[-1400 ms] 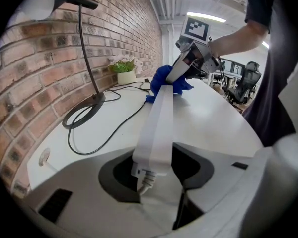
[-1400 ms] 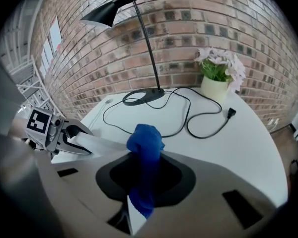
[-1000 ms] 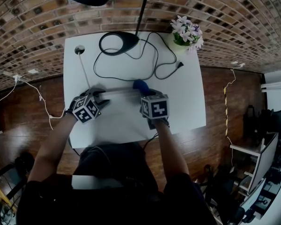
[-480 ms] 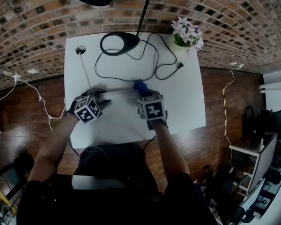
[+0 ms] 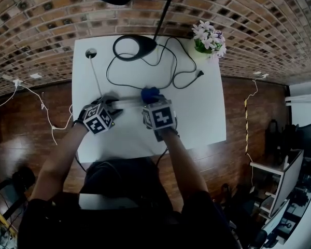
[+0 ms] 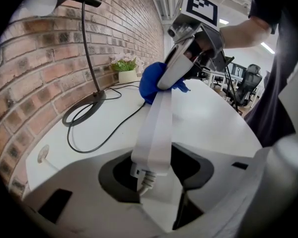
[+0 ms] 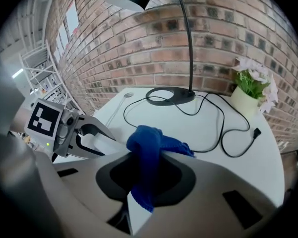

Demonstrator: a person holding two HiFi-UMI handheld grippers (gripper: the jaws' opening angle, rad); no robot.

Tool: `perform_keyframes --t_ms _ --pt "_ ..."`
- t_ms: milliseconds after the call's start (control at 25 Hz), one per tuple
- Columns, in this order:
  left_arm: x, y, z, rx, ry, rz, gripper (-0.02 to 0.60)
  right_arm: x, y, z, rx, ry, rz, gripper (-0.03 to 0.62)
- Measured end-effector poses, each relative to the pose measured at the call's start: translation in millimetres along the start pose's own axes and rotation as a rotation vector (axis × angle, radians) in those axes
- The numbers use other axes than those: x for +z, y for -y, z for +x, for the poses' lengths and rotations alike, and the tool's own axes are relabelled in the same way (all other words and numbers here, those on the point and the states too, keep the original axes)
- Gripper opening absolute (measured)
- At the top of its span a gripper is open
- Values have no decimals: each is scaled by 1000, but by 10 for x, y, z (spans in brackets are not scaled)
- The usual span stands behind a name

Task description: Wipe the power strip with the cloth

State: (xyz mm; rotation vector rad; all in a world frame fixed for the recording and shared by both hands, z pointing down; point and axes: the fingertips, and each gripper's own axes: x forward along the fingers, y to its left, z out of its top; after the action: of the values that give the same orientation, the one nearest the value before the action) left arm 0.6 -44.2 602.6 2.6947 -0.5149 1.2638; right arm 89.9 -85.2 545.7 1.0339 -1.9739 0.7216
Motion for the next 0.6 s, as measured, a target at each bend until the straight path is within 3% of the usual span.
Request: perform_keyframes --t_ms 240,600 --pt "-1 -1 -1 -3 5 3 189 44 -60 -28 -49 48 -48 64" --pt "13 7 6 2 8 0 189 104 -413 67 -11 48 -139 64"
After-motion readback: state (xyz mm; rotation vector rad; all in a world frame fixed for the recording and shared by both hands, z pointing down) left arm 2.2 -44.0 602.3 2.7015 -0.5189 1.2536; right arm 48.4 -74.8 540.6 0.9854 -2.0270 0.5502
